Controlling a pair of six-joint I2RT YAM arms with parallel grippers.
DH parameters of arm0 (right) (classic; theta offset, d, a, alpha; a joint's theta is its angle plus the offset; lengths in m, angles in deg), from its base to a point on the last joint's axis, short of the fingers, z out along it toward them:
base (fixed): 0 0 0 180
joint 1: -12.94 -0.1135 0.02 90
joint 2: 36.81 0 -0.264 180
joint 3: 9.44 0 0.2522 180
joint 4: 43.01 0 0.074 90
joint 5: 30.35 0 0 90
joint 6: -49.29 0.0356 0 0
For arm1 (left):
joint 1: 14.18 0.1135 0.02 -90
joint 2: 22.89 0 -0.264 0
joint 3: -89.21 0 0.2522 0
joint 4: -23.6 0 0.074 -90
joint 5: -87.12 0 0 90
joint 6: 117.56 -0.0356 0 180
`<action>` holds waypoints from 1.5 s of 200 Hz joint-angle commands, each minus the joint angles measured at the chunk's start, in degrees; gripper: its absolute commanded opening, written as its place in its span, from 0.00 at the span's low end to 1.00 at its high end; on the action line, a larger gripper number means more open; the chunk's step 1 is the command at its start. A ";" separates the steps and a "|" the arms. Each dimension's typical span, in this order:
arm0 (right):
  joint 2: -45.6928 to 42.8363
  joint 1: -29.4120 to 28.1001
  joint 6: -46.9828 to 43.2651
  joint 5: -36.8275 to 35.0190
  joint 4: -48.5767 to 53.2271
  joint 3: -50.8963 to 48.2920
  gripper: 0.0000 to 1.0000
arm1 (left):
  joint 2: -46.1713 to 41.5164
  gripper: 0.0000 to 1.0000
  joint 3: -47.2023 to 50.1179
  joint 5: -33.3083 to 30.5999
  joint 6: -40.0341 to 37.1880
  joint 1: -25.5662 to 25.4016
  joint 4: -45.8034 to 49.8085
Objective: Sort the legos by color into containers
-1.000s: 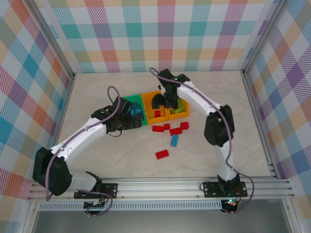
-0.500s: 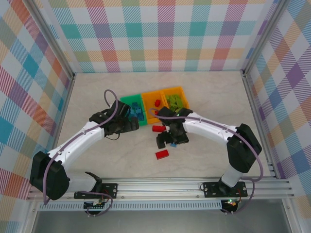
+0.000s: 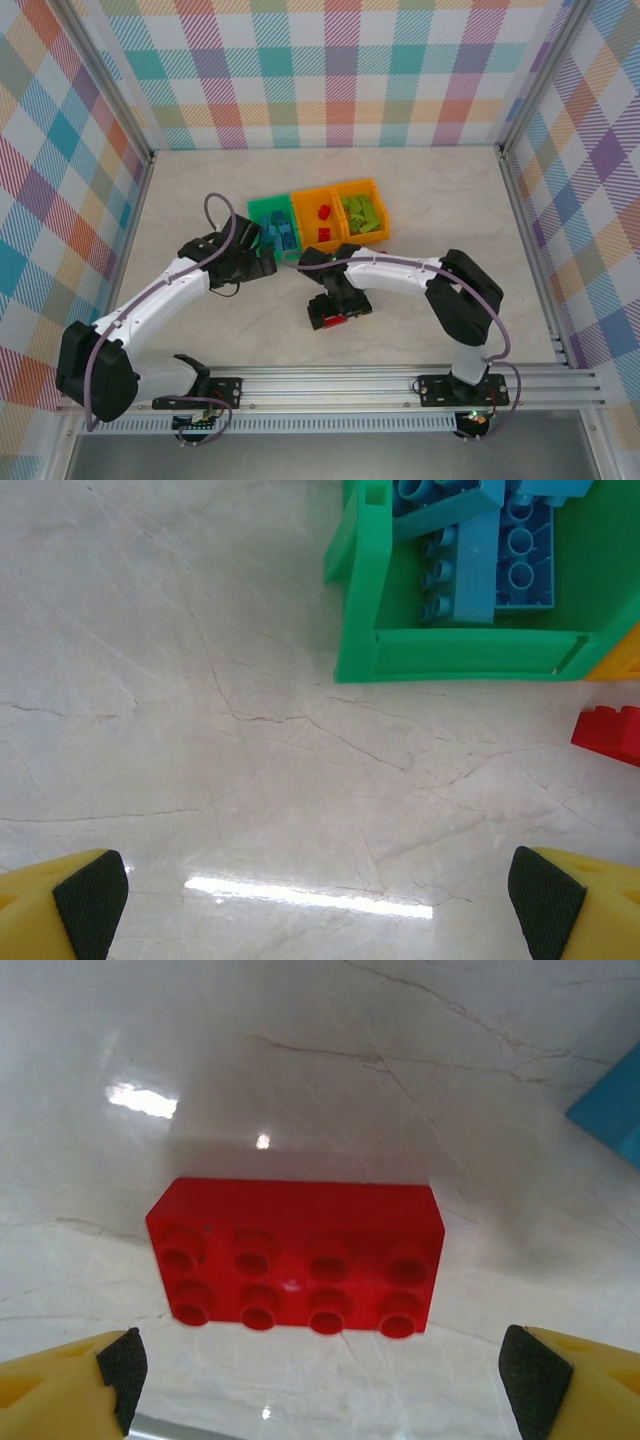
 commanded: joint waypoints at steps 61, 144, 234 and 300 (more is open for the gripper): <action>6.70 -0.33 -1.71 -0.84 -0.04 3.94 0.77 | -1.94 1.00 1.50 -0.59 0.65 1.58 0.72; 1.28 2.81 -3.59 -3.85 5.54 16.04 0.49 | -1.95 1.00 2.05 -0.15 0.06 2.93 0.20; 21.66 17.97 -5.49 0.06 12.15 49.89 0.49 | -1.85 1.00 3.13 1.08 0.45 3.14 -0.92; 35.06 21.05 -3.35 0.54 19.22 71.07 0.67 | -1.13 1.00 1.43 2.81 -1.00 1.36 -1.46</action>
